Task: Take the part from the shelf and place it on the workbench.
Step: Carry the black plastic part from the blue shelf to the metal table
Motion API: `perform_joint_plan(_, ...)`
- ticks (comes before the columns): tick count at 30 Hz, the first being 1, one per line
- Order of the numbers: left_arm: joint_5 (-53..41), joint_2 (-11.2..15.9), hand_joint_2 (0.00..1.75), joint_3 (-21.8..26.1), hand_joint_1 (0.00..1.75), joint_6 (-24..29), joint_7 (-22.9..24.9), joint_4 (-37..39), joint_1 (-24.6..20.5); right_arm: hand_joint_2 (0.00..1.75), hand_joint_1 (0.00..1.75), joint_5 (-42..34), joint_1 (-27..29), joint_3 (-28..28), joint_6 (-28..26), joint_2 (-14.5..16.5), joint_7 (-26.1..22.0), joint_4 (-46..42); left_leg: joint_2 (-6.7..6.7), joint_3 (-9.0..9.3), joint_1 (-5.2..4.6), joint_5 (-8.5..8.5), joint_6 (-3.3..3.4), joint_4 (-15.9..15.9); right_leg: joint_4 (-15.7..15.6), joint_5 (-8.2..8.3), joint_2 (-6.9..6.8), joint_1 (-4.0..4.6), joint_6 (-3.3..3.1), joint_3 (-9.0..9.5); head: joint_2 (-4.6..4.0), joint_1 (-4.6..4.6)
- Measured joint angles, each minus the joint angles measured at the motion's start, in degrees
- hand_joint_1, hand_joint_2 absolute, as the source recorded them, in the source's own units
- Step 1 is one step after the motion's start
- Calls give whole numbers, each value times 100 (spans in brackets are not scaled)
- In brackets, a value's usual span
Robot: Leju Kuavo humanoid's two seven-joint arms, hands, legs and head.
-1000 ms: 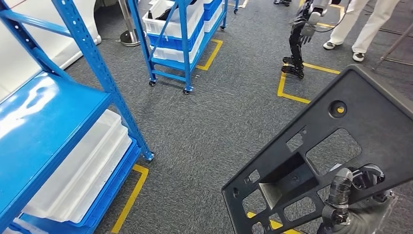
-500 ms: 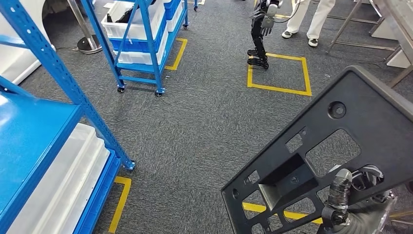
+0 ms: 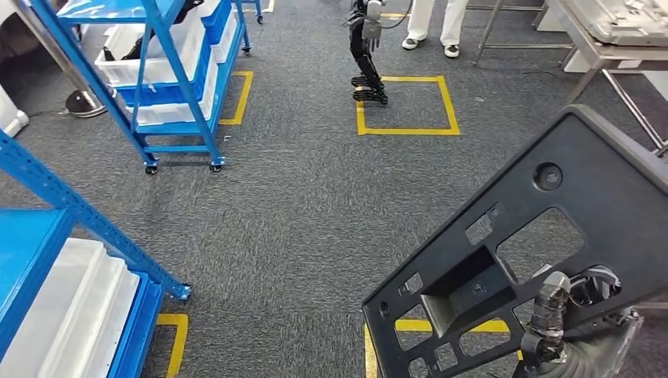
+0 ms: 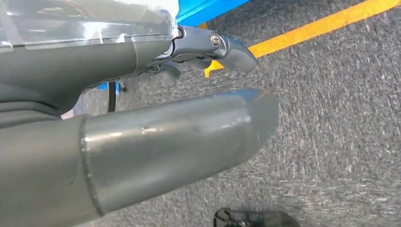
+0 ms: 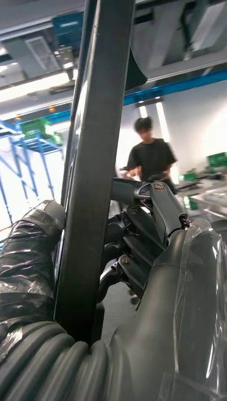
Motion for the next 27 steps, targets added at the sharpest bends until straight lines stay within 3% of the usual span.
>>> perform_joint_plan(1, 1, 3, 0, 0, 0, -2, 2, 0, 15, 175, 175, 0, 1, 1, -1, 2, 1, 4, -80, -122, 6, 30, -13, 162, 23, -9, 147, -10, 4, 1, 0, -2)
perform_joint_plan(2, 2, 7, 0, 1, 0, -2, 3, 0, 23, 175, 175, 0, 5, 1, -1, 2, 1, 6, -142, -97, 16, 226, -24, 3, 59, -25, 286, -23, 22, 1, 0, -2)
perform_joint_plan(4, 3, 10, 0, -1, 0, -6, 3, 0, 20, 175, 175, 0, 2, 2, -4, 2, 1, 6, -409, 163, 43, 520, -18, -655, 146, -62, 444, -39, 81, -33, 0, -1)
perform_joint_plan(5, 3, 10, 0, -1, 0, -7, 2, 0, 18, 175, 175, 1, 1, 1, -5, 2, 0, 6, -512, 239, 49, 566, -2, -850, 182, -72, 513, -47, 114, -61, 0, 0)
perform_joint_plan(6, 4, 10, 0, -1, 0, -9, 1, 0, 16, 175, 175, 2, 1, 1, -8, 2, -1, 6, -560, 268, 42, 542, 27, -910, 195, -69, 581, -52, 150, -90, 0, 1)
perform_joint_plan(8, 4, 9, 0, 1, 0, -10, -2, 0, 2, 175, 175, 7, 11, 1, -12, 1, -1, 6, -434, 297, 28, 568, 112, -960, 180, -45, 688, -75, 216, -122, 0, 0)
perform_joint_plan(10, 3, 8, 0, 2, 0, -12, -8, -1, -14, 175, 175, 13, 16, 1, -17, 0, -3, 5, -290, 320, 38, 609, 195, -1019, 325, -146, 474, -73, 267, -196, 0, 9)
perform_joint_plan(12, 2, 14, 0, 2, 0, -12, -13, -2, -6, 175, 175, 19, 10, 2, -25, -1, -4, 6, -139, 328, 34, 621, 233, -1049, 880, -450, 87, -76, 316, -457, 0, 21)
perform_joint_plan(14, 2, 25, 0, 4, 0, -11, -14, -2, 19, 175, 175, 20, 8, 2, -39, -1, -2, 10, 37, 331, 14, 603, 242, -1048, 1526, -691, -72, -102, 355, -788, 0, 22)
perform_joint_plan(15, 2, 29, 0, 4, 0, -11, -14, -2, 25, 175, 175, 20, 11, 2, -46, -1, -2, 14, 122, 338, 5, 589, 243, -1047, 1634, -676, -97, -108, 357, -851, 0, 22)
perform_joint_plan(16, 2, 32, 0, 5, 0, -11, -14, -2, 24, 175, 175, 20, 12, 2, -52, -1, -1, 18, 204, 354, -3, 573, 240, -1047, 1533, -560, -120, -105, 345, -802, 0, 22)
perform_joint_plan(17, 2, 33, 0, 5, 0, -11, -14, -2, 17, 175, 175, 20, 12, 1, -56, -1, -2, 20, 277, 381, -9, 554, 235, -1047, 1225, -369, -162, -90, 315, -638, 0, 22)
perform_joint_plan(19, 2, 27, 0, 5, 0, -12, -14, -2, 6, 175, 175, 20, 7, 1, -62, -1, -2, 21, 408, 444, -22, 510, 214, -1054, 471, -84, -417, -2, 213, -235, 0, 23)
perform_joint_plan(21, 2, 18, 0, 5, 0, -13, -14, -2, -1, 175, 175, 21, 0, 2, -61, -1, -2, 20, 537, 488, -29, 478, 175, -1069, 124, -39, -582, 91, 126, -62, 0, 22)
perform_joint_plan(23, 2, 12, 0, 5, 0, -13, -14, -2, -19, 175, 175, 22, 10, 2, -61, -1, -3, 17, 663, 543, -35, 455, 127, -1103, 71, -35, -462, 106, 77, -46, 0, 21)
perform_joint_plan(24, 2, 13, 0, 6, 0, -13, -14, -2, -31, 175, 175, 24, 19, 2, -61, -1, -4, 14, 623, 570, -32, 427, 101, -1093, 16, -15, -389, 85, 61, -12, 0, 22)
perform_joint_plan(25, 2, 13, 0, 6, 0, -13, -14, -2, -41, 175, 175, 26, 19, 2, -61, 0, -5, 11, 500, 559, -27, 355, 81, -1006, -44, 9, -321, 58, 38, 29, 0, 20)
perform_joint_plan(27, 2, 16, 0, 5, 0, -14, -15, -2, -34, 175, 175, 31, 3, 2, -60, 2, -7, 8, 126, 326, -3, 62, 49, -471, -120, 44, -188, 10, 3, 88, 0, 19)
